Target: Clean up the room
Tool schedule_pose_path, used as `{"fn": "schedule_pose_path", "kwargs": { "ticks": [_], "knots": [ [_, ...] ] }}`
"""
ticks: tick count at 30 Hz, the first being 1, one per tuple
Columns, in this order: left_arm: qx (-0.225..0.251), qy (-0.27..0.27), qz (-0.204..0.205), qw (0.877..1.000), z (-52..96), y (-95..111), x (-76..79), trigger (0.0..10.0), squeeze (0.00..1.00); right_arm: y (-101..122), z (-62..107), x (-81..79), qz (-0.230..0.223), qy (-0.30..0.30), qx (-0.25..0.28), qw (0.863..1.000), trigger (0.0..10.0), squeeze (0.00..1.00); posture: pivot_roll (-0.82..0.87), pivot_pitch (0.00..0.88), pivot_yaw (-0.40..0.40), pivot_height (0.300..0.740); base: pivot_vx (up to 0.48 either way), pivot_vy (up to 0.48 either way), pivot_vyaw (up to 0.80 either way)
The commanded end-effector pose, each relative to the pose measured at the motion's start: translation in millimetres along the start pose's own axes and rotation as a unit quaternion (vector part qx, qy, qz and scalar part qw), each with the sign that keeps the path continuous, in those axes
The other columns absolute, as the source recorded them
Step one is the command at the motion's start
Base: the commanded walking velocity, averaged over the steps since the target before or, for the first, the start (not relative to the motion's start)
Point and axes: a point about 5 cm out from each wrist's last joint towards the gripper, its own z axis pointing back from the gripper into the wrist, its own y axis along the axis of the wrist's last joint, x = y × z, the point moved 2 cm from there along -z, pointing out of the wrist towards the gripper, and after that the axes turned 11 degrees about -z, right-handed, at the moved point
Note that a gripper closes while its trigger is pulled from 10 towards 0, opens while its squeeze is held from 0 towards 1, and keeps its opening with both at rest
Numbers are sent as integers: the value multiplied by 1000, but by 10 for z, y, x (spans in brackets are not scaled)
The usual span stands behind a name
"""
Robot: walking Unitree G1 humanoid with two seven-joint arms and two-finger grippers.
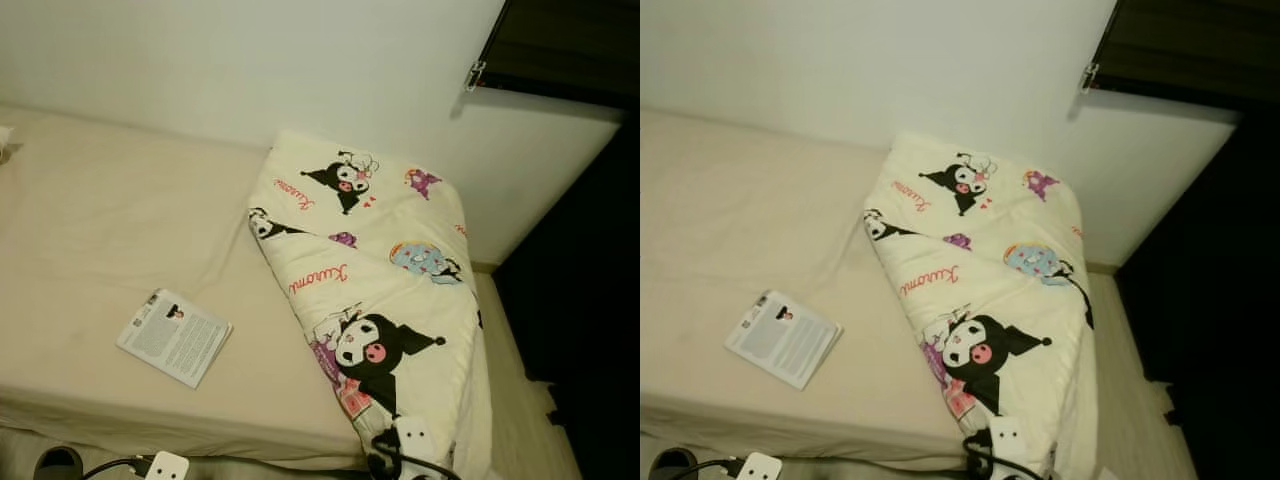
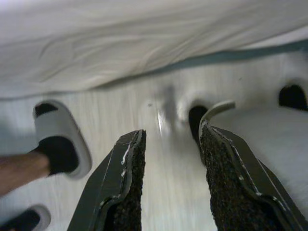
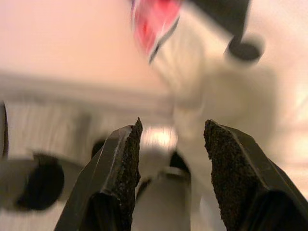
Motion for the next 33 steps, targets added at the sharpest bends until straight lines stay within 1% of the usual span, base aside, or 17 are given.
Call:
{"fn": "schedule_pose_path", "kwargs": {
  "ticks": [1, 3, 7, 12, 14, 17, 18, 20, 21, 22, 23, 24, 27, 29, 31, 32, 33],
  "knots": [
    [25, 16, 13, 999, 7, 43, -76, 10000, 0, 145, 14, 65, -23, -1, 43, 999, 10000, 0, 147, 6, -40, 740, 0, 0, 0],
    [25, 16, 13, 999, 7, 43, -76, 10000, 0, 145, 14, 65, -23, -1, 43, 999, 10000, 0, 147, 6, -40, 740, 0, 0, 0],
    [132, 73, 49, 987, 47, 371, -510, 10000, 0, 327, 57, 132, -34, -2, 105, 994, 10000, 0, 149, 10, -36, 740, 0, 0, 0],
    [176, 129, 90, 972, 154, 519, -804, 10000, 0, 360, 75, 155, -37, -8, 120, 992, 10000, 0, 146, 13, -27, 740, 0, 0, 0],
    [209, 169, 110, 957, 291, 703, -1018, 10000, 0, 407, 71, 134, -43, -4, 132, 990, 10000, 0, 150, 13, -28, 740, 0, 0, 0],
    [237, 172, 93, 952, 344, 909, -1041, 10000, 0, 432, 57, 89, -37, 4, 135, 990, 10000, 0, 151, 13, -29, 740, 0, 0, 0],
    [256, 173, 80, 948, 381, 1050, -1039, 10000, 0, 446, 47, 57, -33, 9, 136, 990, 10000, 0, 151, 13, -29, 740, 0, 0, 0],
    [323, 148, 32, 934, 459, 1570, -934, 10000, 0, 492, 12, -60, -20, 27, 140, 990, 10000, 0, 150, 12, -28, 740, 0, 0, 0],
    [323, 148, 32, 934, 459, 1570, -934, 10000, 0, 492, 12, -60, -20, 27, 140, 990, 10000, 0, 150, 12, -28, 740, 0, 0, 0],
    [357, 129, 10, 925, 521, 1825, -850, 10000, 0, 523, 0, -109, -20, 34, 145, 989, 10000, 0, 142, 10, -23, 740, 0, 0, 0],
    [357, 129, 10, 925, 521, 1825, -850, 10000, 0, 523, 0, -109, -20, 34, 145, 989, 10000, 0, 142, 10, -23, 740, 0, 0, 0],
    [383, 105, -4, 918, 582, 2031, -746, 10000, 0, 553, -8, -145, -23, 37, 151, 988, 10000, 0, 137, 10, -19, 740, 0, 0, 0],
    [406, 65, -8, 912, 670, 2208, -571, 10000, 0, 571, -12, -171, -30, 35, 158, 986, 10000, 0, 119, 7, -4, 740, 0, 0, 0],
    [383, 46, 2, 923, 626, 2112, -466, 10000, 0, 515, -1, -127, -39, 21, 153, 987, 10000, 0, 108, 6, 7, 740, 0, 0, 0],
    [383, 46, 2, 923, 626, 2112, -466, 10000, 0, 515, -1, -127, -39, 21, 153, 987, 10000, 0, 108, 6, 7, 740, 0, 0, 0],
    [351, 49, 15, 935, 544, 1964, -452, 10000, 0, 445, 6, -76, -42, 8, 141, 989, 10000, 0, 103, 7, 11, 740, 0, 0, 0],
    [351, 49, 15, 935, 544, 1964, -452, 10000, 0, 445, 6, -76, -42, 8, 141, 989, 10000, 0, 103, 7, 11, 740, 0, 0, 0]
  ]
}}
